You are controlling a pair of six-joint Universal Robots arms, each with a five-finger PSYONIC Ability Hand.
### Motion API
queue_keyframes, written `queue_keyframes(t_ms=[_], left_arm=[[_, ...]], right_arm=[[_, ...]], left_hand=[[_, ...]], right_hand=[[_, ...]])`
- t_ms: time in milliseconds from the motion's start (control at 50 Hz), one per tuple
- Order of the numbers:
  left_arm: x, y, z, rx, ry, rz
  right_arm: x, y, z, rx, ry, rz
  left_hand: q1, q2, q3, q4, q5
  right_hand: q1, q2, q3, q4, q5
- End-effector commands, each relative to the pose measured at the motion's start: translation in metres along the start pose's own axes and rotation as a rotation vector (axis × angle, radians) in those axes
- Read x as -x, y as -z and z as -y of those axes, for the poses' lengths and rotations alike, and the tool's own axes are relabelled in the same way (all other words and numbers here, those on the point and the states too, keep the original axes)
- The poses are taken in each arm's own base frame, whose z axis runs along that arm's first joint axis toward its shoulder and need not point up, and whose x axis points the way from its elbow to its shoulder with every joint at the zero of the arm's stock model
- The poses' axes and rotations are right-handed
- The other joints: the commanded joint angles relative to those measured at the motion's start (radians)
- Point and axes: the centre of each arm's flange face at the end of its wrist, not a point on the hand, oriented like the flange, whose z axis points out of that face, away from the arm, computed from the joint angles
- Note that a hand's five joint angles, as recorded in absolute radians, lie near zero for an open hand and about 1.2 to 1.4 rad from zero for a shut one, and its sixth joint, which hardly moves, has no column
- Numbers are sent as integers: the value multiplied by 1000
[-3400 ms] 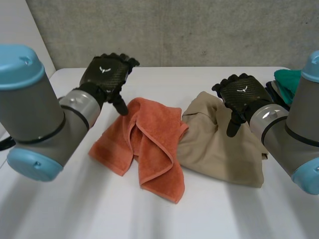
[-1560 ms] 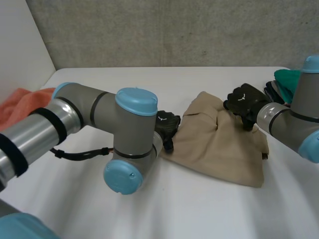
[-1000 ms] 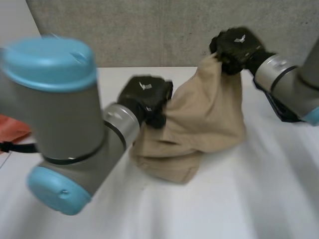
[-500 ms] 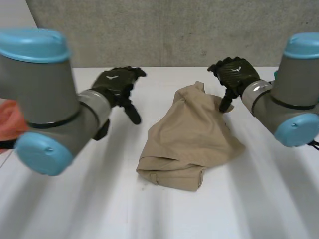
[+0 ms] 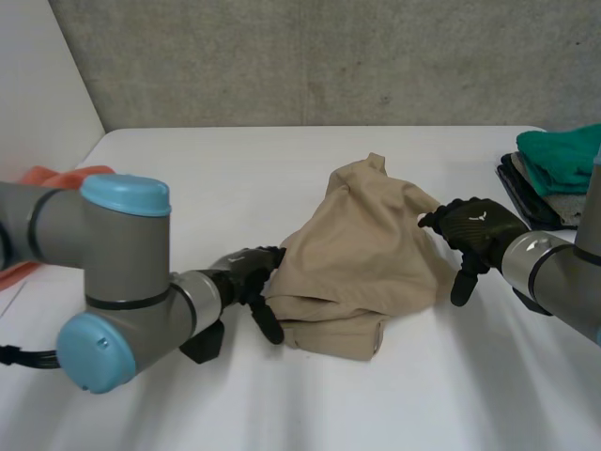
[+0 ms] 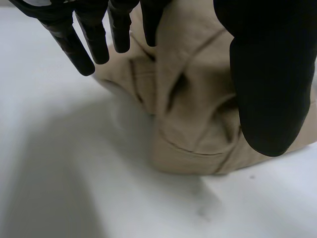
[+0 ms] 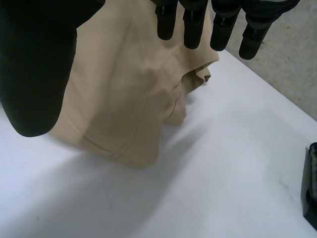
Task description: Fold the laundry.
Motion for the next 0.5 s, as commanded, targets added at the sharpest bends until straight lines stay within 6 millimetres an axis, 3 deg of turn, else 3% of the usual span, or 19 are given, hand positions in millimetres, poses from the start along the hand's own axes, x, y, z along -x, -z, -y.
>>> queue_keyframes(t_ms=[20,60,140,220,240,260,340,420,500], left_arm=[[-10,-25,-8,23,25,-30],[-10,-26,-3,4,21,-2],[-6,-20,27,-110,-3,90],[0,9,92,-345,-67,189],[2,23,121,-456,-120,221],[3,31,137,-519,-153,236],[-6,69,206,-812,-338,277],[-26,93,250,-1043,-486,263],[-42,95,265,-1145,-519,149]], right_arm=[[5,3,-9,21,-6,7],[7,4,-11,20,-6,7],[8,7,-10,-5,2,-4],[7,11,-6,-38,5,-15],[7,12,-5,-47,8,-20],[7,13,-4,-48,8,-21],[9,14,-2,-55,13,-15],[10,15,-1,-61,7,-16],[9,17,0,-61,-9,-22]], left_hand=[[777,767,763,772,747],[1198,1188,1184,1193,1168],[1200,1190,1186,1195,1170],[1200,1190,1186,1195,1170],[1200,1190,1186,1195,1170],[1200,1190,1186,1195,1170],[1200,1190,1186,1195,1170],[1200,1190,1186,1195,1170],[1200,1190,1186,1195,1170]], right_hand=[[-50,-32,-32,-30,-49],[-50,-32,-32,-30,-49],[-50,-32,-32,-30,-49],[-50,-32,-32,-30,-49],[-50,-32,-32,-30,-49],[-50,-32,-32,-30,-49],[-50,-32,-32,-30,-49],[-50,-32,-32,-30,-49],[-50,-32,-32,-30,-49]])
